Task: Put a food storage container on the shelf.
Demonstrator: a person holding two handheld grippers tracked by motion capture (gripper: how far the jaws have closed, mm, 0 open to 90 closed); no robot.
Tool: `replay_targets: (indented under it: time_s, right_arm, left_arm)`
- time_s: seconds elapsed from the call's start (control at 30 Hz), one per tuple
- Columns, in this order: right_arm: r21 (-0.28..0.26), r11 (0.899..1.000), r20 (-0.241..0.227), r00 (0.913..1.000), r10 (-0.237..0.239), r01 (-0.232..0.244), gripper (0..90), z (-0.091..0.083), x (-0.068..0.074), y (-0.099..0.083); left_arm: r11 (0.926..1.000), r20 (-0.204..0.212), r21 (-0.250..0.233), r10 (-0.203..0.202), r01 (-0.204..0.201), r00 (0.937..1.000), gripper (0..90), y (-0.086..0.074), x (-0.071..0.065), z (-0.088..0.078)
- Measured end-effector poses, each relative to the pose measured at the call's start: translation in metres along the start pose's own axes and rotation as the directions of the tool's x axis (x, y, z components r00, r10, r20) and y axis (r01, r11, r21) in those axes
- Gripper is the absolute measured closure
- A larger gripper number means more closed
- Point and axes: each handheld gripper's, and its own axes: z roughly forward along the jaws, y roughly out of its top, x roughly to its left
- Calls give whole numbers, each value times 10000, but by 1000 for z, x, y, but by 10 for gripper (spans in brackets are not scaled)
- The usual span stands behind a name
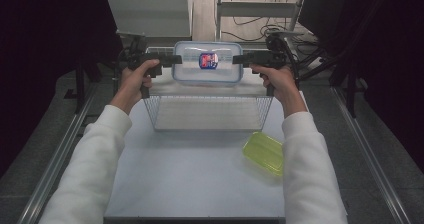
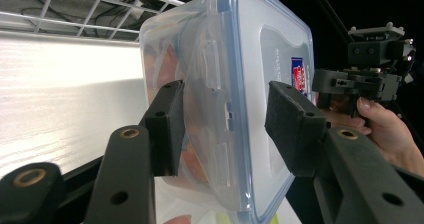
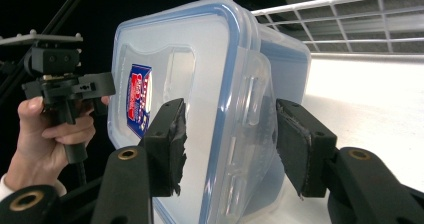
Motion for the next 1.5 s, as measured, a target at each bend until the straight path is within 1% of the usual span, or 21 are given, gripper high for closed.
replay_targets:
  time_s: [0.33,0.37,0.43,0.47,0.5,0.57,0.67,0.77,0.87,1.0,1.07,1.1,1.13,1.2,1.23,1.3,1.33,1.4,1.43,1.47,1.5]
  right_arm:
    - [187,9987,559,9973,467,-478,462,6,-2,11]
    - [158,9987,642,9968,465,-476,461,7,-2,12]
    - [84,9990,1026,9938,419,-429,457,10,0,13]
    - [101,9993,1236,9918,335,-351,496,12,1,13]
    - [178,9992,1442,9890,320,-350,486,14,2,13]
    - [-82,9976,1530,9858,687,-682,488,15,1,13]
    - [-220,9959,1661,9819,907,-882,421,16,0,12]
    - [-306,9956,1536,9839,918,-881,378,13,-1,11]
    - [-777,9960,1363,9892,537,-434,348,4,4,10]
    - [-1002,9927,1436,9882,-530,678,318,-12,12,4]
    - [-905,9890,1414,9845,-1037,1172,315,-19,17,-1]
    - [-717,9840,1401,9784,-1522,1633,315,-26,22,-8]
    - [-717,9840,1401,9784,-1522,1633,315,-26,22,-8]
    - [-602,9788,1265,9742,-1870,1957,315,-32,26,-18]
    - [-519,9770,1231,9721,-1995,2070,315,-35,29,-23]
    - [-427,9705,1298,9645,-2301,2373,317,-41,34,-34]
    - [-325,9666,1312,9598,-2482,2544,321,-44,36,-39]
    - [-115,9588,1256,9517,-2801,2837,331,-50,40,-50]
    - [-61,9573,1074,9520,-2867,2890,334,-53,42,-55]
    - [9,9551,979,9505,-2950,2963,336,-56,43,-60]
    - [82,9511,1029,9458,-3081,3089,337,-59,45,-66]
  left_arm:
    - [9978,17,-172,-645,645,9979,496,4,10,7]
    - [9966,-28,-233,-795,794,9968,494,4,10,8]
    - [9960,-224,-253,-868,862,9960,483,5,12,10]
    - [9956,-492,-232,-915,904,9946,472,5,12,12]
    - [9948,-574,-330,-979,961,9935,462,5,12,13]
    - [9907,-564,-415,-1319,1297,9897,466,6,13,14]
    - [9899,-805,-438,-1378,1347,9872,393,6,12,17]
    - [9928,-987,-659,-1065,1003,9894,348,6,9,17]
    - [9929,-1111,-1097,-591,468,9921,318,6,4,10]
    - [9900,-891,-1413,-132,4,9959,290,5,-5,-5]
    - [9907,-962,-1308,238,-363,9951,287,3,-11,-12]
    - [9908,-1030,-1240,421,-548,9938,279,1,-15,-15]
    - [9912,-1001,-1100,620,-730,9930,279,-2,-20,-18]
    - [9879,-1106,-619,1346,-1420,9847,266,-9,-29,-23]
    - [9851,-1211,-525,1565,-1637,9802,264,-13,-35,-26]
    - [9807,-1139,-540,1807,-1877,9769,263,-21,-43,-33]
    - [9780,-1178,-500,1957,-2027,9736,261,-25,-47,-36]
    - [9681,-1483,-393,2391,-2473,9596,257,-35,-56,-44]
    - [9647,-1511,-332,2537,-2614,9554,256,-40,-59,-48]
    - [9647,-1451,-289,2551,-2618,9560,253,-47,-62,-51]
    - [9641,-1362,-267,2584,-2643,9564,248,-54,-65,-54]
